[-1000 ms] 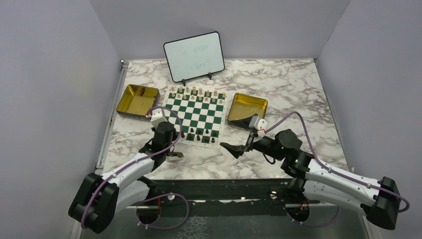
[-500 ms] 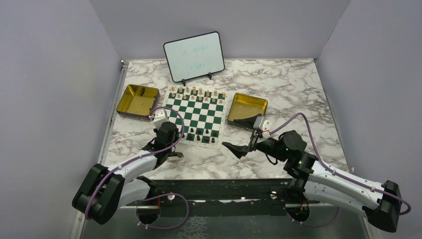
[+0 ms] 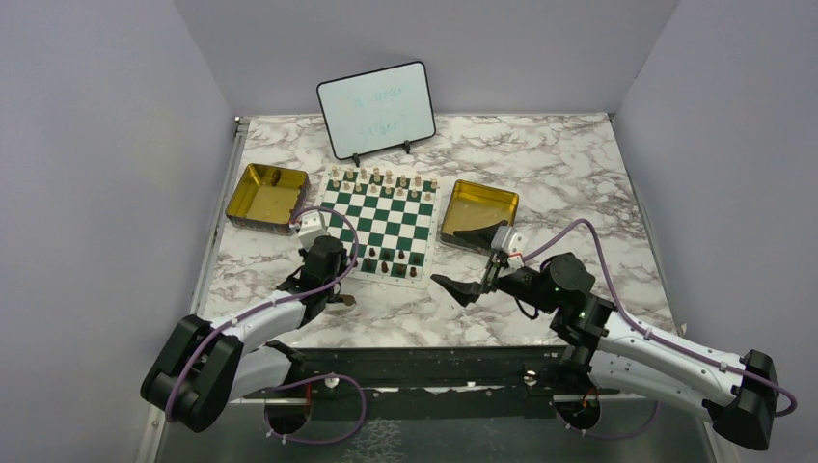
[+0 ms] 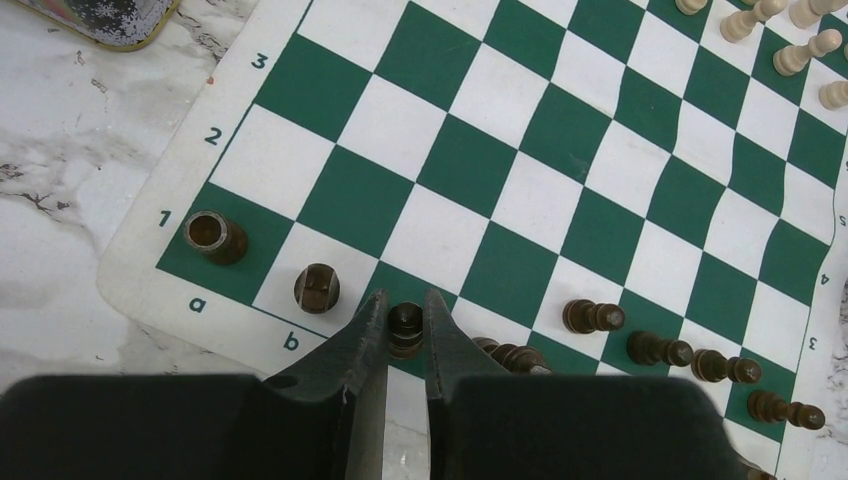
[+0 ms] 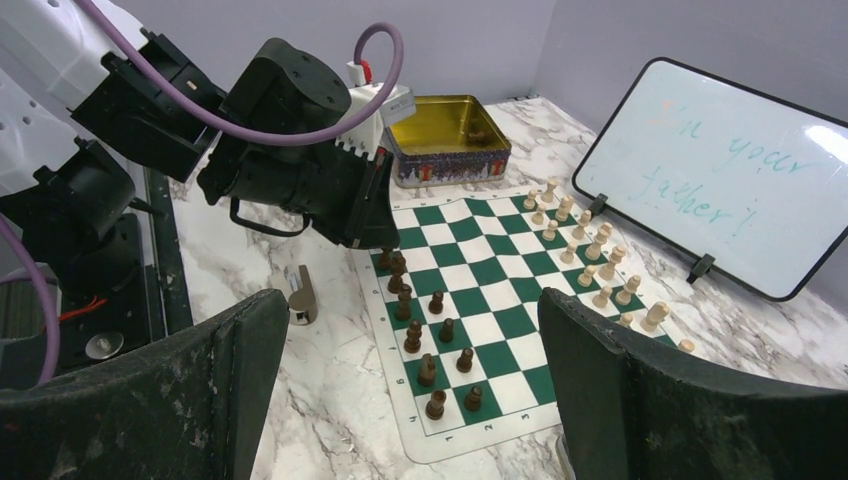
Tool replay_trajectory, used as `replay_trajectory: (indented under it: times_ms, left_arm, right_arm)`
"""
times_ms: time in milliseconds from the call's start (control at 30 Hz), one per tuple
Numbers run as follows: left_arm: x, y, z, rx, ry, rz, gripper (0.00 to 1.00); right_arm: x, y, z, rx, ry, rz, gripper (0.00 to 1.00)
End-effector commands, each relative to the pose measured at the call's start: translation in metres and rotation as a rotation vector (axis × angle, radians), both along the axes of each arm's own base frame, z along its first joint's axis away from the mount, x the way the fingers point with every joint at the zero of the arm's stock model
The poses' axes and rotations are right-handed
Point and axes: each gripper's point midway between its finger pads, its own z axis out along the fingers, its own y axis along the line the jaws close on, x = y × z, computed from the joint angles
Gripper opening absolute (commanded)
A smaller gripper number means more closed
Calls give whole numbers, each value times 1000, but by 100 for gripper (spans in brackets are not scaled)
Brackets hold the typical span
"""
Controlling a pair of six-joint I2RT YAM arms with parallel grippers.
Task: Set up the chess pieces on the board
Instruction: Place the chess piece on the chessboard.
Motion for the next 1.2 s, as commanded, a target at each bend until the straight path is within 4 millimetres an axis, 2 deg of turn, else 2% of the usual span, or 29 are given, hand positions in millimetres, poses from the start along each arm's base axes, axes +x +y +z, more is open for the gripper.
replay_trajectory:
  times_ms: [0, 633, 733, 933, 1167]
  left_arm:
    - [9, 0, 13, -14, -53, 29, 16]
    - [12, 2, 8, 9, -44, 42, 16]
    - [12, 0, 8, 3, -43, 35, 19]
    - [11, 0, 9, -5, -48, 35, 33]
    - [10, -2, 13, -25, -59, 28, 35]
  right_arm:
    - [2, -3, 6, 4, -10, -20, 100]
    - [2, -2, 3, -3, -11, -19, 100]
    - [2, -2, 4, -3, -12, -19, 100]
    - [3, -1, 2, -9, -10, -22, 100]
    - [3, -1, 1, -11, -8, -21, 100]
